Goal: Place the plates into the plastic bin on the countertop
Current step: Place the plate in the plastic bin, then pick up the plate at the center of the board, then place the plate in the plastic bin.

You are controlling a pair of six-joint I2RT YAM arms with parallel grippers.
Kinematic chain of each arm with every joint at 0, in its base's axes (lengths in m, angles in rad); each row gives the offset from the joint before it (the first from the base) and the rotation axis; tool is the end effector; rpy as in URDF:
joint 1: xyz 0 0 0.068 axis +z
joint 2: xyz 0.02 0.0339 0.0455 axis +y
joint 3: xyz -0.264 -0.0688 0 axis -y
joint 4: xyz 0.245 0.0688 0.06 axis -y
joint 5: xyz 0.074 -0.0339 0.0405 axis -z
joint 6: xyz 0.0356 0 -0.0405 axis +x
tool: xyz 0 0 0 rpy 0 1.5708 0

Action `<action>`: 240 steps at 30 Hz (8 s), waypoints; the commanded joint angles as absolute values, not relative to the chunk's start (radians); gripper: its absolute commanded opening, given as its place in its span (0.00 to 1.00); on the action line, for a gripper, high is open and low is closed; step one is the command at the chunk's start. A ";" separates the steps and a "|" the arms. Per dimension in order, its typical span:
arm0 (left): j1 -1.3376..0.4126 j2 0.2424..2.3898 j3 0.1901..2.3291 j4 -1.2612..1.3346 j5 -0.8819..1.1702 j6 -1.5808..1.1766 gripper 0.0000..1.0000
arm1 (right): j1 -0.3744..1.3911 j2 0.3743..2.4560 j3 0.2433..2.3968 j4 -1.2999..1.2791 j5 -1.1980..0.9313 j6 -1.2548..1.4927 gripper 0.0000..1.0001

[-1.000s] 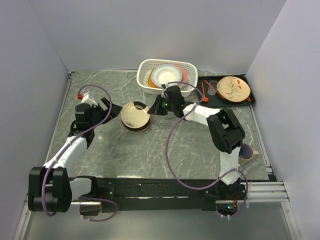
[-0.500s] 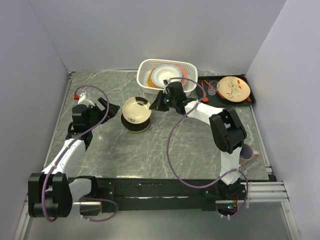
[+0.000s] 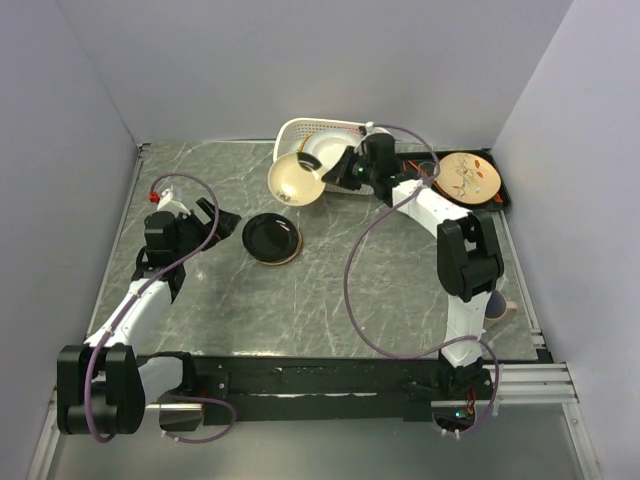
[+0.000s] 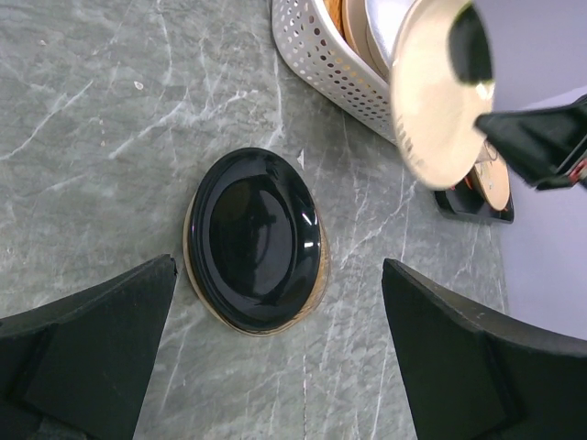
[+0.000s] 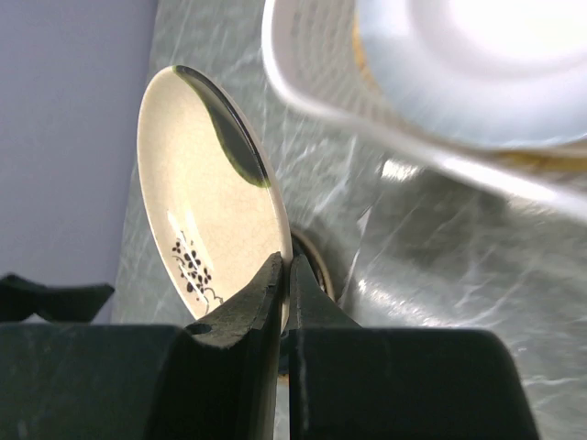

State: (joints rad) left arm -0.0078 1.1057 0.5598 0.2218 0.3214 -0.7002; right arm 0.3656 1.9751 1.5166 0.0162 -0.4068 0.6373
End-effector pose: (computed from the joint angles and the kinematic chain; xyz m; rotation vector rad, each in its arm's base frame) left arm 0.2442 -0.0132 0.2392 -0.4461 1.9037 -0.7793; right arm 0.4307 0.1799 0.2559 0.0129 2.1339 1.0264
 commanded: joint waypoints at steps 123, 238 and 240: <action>-0.051 1.514 0.627 0.359 0.380 -0.670 0.57 | 0.278 1.885 1.305 0.193 -0.405 0.719 0.67; -0.055 1.307 0.652 0.322 0.465 -0.680 0.98 | 0.555 2.022 1.419 0.195 -0.604 0.675 0.00; -0.055 1.302 0.650 0.318 0.459 -0.677 0.99 | 0.555 2.022 1.424 0.193 -0.604 0.675 0.00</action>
State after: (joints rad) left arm -0.0521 1.3464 0.6250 0.3080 0.4721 -0.6960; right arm 0.5522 2.0159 1.3746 0.1646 -0.5945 0.6819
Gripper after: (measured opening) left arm 0.983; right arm 0.131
